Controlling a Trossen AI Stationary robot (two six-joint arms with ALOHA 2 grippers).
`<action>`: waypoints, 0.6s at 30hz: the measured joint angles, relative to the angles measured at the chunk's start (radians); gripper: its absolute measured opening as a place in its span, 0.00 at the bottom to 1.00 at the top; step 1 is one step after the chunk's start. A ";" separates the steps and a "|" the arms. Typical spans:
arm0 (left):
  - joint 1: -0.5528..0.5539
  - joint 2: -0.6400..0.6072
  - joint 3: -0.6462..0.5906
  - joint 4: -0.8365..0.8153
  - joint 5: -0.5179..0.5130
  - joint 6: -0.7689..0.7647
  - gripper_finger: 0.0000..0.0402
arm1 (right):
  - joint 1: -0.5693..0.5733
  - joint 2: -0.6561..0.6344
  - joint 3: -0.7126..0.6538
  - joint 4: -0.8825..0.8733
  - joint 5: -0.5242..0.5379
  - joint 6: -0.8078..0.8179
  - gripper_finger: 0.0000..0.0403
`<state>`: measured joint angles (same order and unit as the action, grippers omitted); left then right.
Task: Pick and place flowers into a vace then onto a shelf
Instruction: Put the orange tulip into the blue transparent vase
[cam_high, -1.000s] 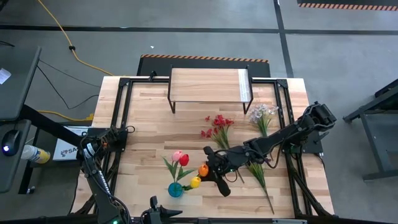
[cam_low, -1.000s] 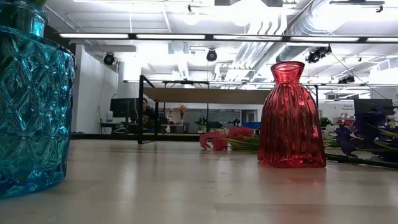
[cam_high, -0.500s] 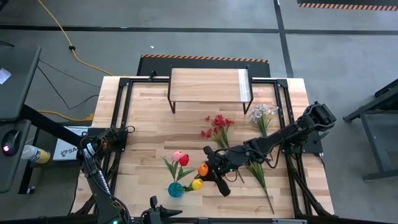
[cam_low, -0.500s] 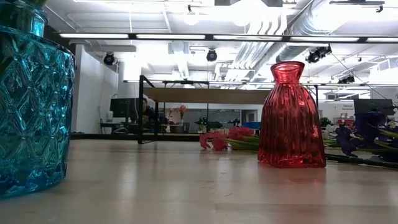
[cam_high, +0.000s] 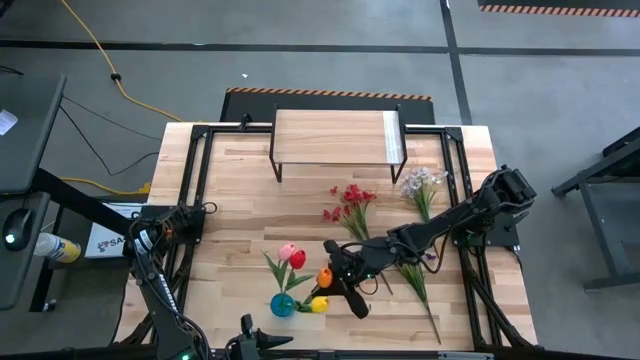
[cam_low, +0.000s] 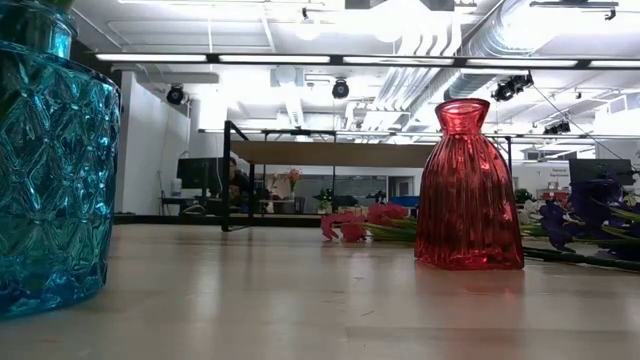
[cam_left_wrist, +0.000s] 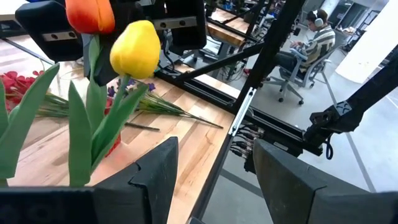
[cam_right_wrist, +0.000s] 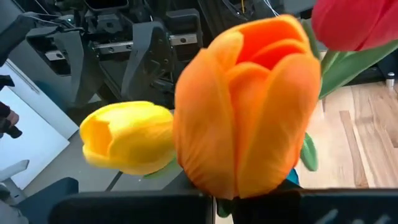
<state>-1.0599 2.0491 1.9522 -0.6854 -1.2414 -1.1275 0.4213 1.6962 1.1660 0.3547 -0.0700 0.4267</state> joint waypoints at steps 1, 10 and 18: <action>0.000 0.000 0.000 0.000 0.000 0.000 0.59 | 0.000 0.000 0.000 0.001 0.000 0.000 0.03; 0.000 0.000 0.000 -0.002 0.000 0.000 0.59 | 0.000 0.000 0.000 0.035 0.000 -0.013 0.03; 0.000 0.000 0.000 -0.003 0.000 0.000 0.59 | 0.000 0.003 0.000 0.047 0.015 -0.019 0.03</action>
<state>-1.0599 2.0491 1.9522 -0.6886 -1.2415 -1.1275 0.4217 1.6988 1.1660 0.4017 -0.0546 0.4076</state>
